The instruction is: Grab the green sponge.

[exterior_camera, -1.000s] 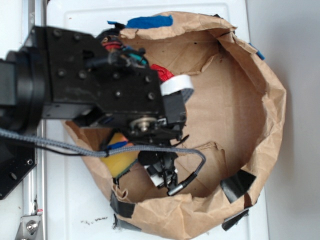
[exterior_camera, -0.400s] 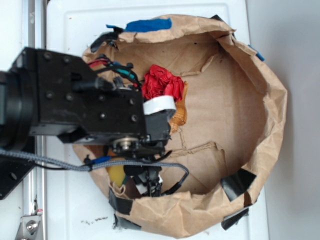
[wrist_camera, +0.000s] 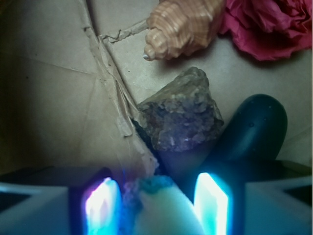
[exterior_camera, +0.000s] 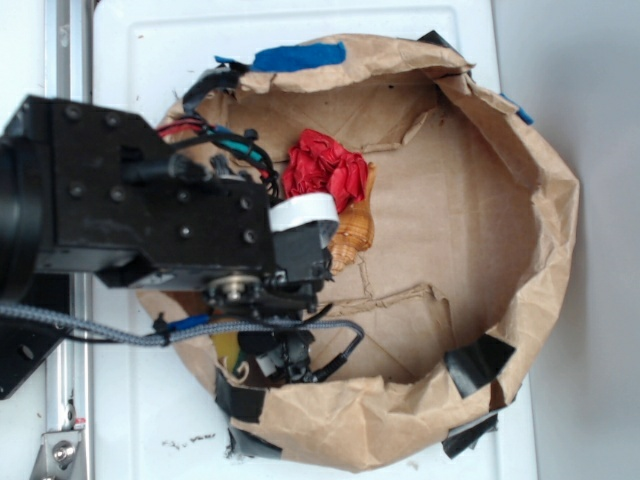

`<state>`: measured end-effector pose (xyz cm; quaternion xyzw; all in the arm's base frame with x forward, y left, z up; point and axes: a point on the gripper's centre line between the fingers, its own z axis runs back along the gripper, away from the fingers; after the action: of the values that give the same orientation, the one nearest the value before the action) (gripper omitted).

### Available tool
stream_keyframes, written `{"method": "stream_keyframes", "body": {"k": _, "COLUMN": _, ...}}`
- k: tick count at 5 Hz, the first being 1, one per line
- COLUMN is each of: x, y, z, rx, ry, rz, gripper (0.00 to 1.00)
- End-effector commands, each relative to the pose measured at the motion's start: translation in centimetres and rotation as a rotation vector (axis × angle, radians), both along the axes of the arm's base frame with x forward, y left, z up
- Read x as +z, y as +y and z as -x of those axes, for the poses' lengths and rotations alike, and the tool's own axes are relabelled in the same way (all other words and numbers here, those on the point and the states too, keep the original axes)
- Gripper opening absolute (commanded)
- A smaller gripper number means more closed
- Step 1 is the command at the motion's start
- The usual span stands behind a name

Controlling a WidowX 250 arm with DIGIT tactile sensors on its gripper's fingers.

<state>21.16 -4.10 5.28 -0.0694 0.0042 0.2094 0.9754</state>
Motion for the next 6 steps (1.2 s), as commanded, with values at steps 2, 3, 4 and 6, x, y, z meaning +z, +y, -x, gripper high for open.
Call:
{"method": "stream_keyframes", "body": {"k": 2, "x": 1.0, "y": 0.4, "z": -0.4, "rx": -0.020, "ry": -0.052, "rz": 0.000, "gripper": 0.00}}
{"method": "stream_keyframes", "body": {"k": 3, "x": 1.1, "y": 0.4, "z": -0.3, "rx": -0.023, "ry": -0.055, "rz": -0.003, "gripper": 0.00}}
{"method": "stream_keyframes", "body": {"k": 4, "x": 1.1, "y": 0.5, "z": -0.2, "rx": -0.025, "ry": -0.055, "rz": -0.002, "gripper": 0.00}}
{"method": "stream_keyframes", "body": {"k": 6, "x": 4.6, "y": 2.0, "z": -2.2, "rx": -0.250, "ry": -0.151, "rz": -0.079, "gripper": 0.00}}
